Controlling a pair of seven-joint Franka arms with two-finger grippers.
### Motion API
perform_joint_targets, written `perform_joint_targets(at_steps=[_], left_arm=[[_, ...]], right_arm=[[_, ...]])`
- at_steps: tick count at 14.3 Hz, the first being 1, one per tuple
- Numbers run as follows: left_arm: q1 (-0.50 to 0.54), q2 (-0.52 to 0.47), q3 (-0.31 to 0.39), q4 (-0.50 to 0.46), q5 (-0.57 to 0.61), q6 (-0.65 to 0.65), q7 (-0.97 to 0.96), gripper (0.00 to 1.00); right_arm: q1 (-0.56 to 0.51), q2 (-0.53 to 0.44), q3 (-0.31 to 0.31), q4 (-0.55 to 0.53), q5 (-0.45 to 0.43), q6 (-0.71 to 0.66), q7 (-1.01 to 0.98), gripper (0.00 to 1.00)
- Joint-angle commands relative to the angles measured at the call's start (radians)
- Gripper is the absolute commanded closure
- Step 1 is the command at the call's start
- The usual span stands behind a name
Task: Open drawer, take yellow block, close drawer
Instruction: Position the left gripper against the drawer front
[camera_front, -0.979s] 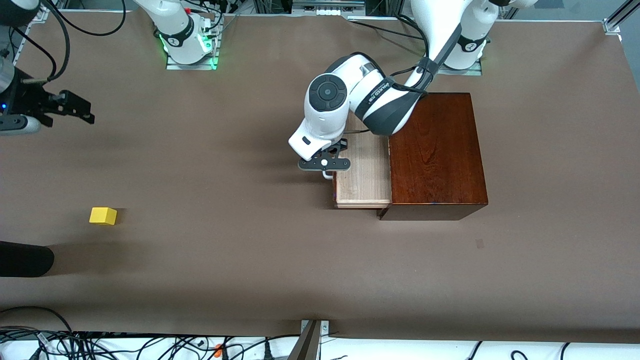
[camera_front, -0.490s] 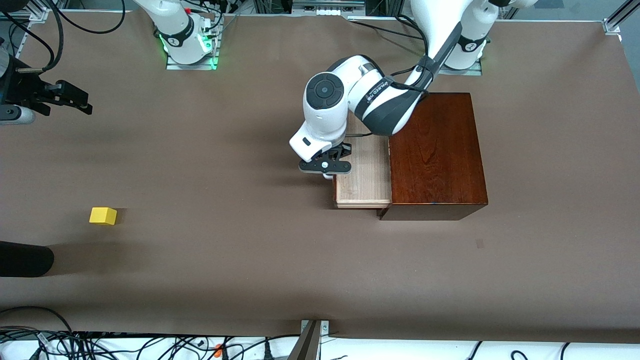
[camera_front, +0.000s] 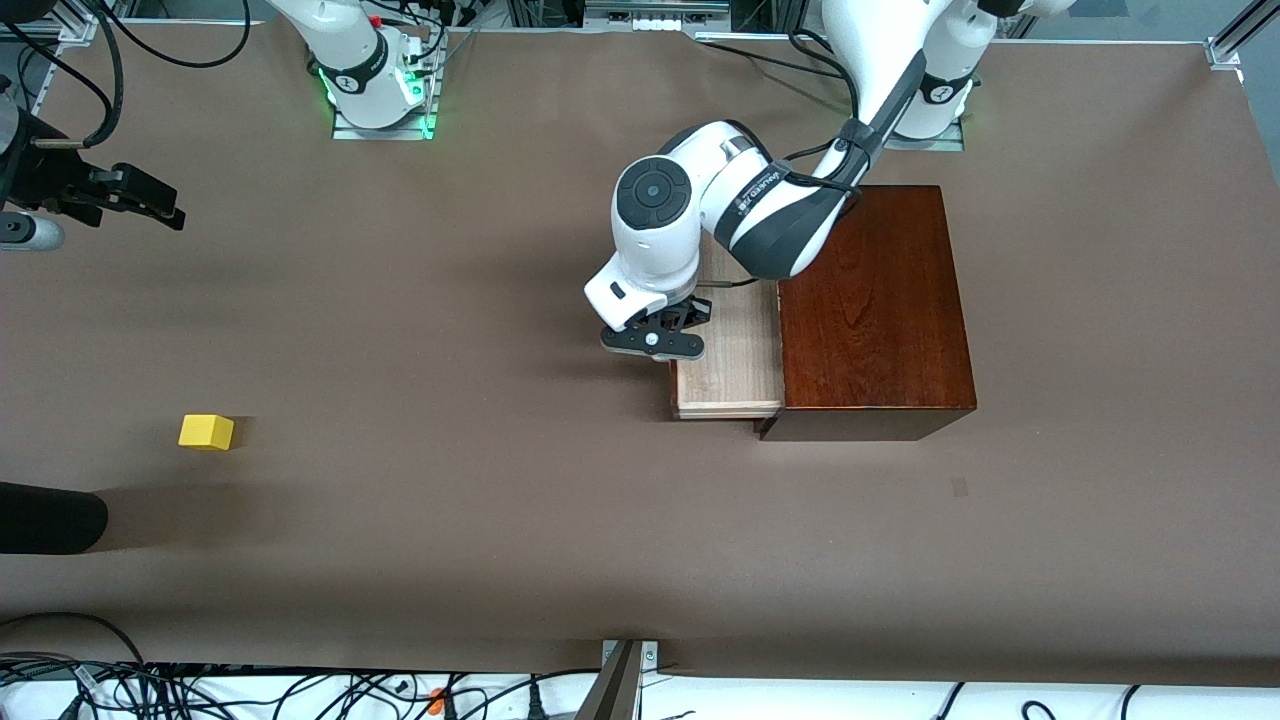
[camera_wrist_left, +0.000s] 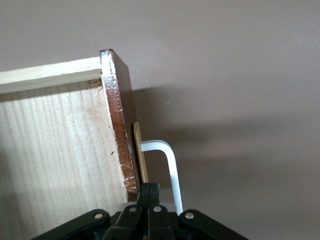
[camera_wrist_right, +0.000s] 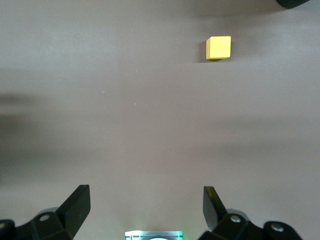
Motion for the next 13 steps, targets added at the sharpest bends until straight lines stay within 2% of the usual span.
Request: perform_joint_targets(at_steps=[1,10,13], left_arm=[[-0.001,0.007,0.064,0.018,0.042,-0.026,0.077,1.0],[0.011,-0.003,0.096,0.012,0.082,-0.124,0.31,1.0],[0.023,-0.003,0.098,0.011,0.085,-0.145,0.321,1.0]], right_arm=[[-0.02,0.025,0.013,0.052,-0.001,-0.018,0.016,0.0],[-0.018,0.025,0.012,0.054,0.001,-0.015,0.016,0.0],[-0.018,0.026,0.012,0.055,0.001,-0.015,0.018,0.0]])
